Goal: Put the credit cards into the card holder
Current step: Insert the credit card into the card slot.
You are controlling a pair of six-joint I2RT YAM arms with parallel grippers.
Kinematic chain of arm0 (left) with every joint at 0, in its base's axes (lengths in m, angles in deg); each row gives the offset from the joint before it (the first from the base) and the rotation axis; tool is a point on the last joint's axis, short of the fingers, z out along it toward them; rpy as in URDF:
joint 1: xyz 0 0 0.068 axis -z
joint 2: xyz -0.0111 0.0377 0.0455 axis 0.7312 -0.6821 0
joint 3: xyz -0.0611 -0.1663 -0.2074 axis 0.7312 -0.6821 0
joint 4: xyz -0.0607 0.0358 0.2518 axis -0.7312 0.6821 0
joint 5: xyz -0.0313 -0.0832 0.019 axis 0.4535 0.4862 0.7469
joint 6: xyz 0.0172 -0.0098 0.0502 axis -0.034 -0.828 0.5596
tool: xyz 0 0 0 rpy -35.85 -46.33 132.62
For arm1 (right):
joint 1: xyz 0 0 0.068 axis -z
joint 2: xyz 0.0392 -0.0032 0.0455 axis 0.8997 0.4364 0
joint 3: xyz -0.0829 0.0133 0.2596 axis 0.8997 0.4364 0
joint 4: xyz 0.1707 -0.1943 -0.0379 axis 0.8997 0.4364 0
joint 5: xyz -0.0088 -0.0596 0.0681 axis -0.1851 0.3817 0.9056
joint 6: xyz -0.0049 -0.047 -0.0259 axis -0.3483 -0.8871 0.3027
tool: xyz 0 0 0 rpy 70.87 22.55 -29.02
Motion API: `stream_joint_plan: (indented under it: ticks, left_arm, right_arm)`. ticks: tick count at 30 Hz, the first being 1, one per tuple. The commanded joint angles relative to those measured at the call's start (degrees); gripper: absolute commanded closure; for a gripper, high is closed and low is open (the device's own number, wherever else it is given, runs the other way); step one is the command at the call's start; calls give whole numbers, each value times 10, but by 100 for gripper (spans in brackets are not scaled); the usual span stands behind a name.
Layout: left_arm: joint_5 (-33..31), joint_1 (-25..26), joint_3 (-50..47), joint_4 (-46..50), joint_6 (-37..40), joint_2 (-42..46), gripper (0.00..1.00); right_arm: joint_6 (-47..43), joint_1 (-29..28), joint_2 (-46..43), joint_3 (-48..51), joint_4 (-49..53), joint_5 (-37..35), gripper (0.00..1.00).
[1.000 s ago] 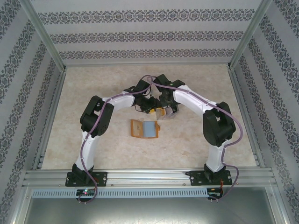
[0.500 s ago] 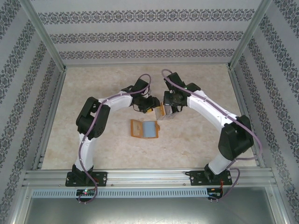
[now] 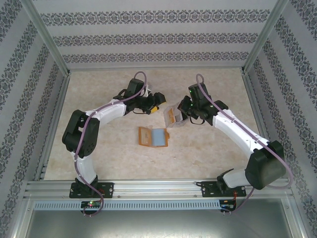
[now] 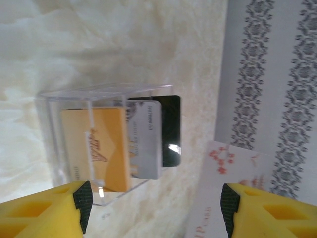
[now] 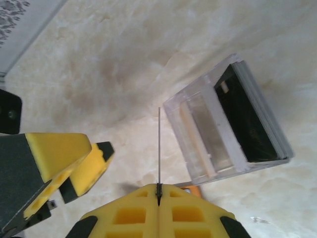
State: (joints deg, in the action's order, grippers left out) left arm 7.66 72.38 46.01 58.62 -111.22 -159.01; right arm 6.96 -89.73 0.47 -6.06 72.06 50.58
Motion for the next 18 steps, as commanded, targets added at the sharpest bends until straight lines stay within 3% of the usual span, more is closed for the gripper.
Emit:
stream_joint_plan:
  ticks: [1, 9, 18]
  left_arm:
    - [57, -1, -20, -101, -57, -1, 29]
    - [105, -6, -29, -177, -106, -10, 32]
    - [112, -11, -35, -187, -116, -3, 57]
  right_arm:
    - [44, 4, -13, 12, -64, 51, 100]
    - [40, 7, -10, 27, -122, 116, 100]
    - [43, 20, -1, 42, -142, 135, 100]
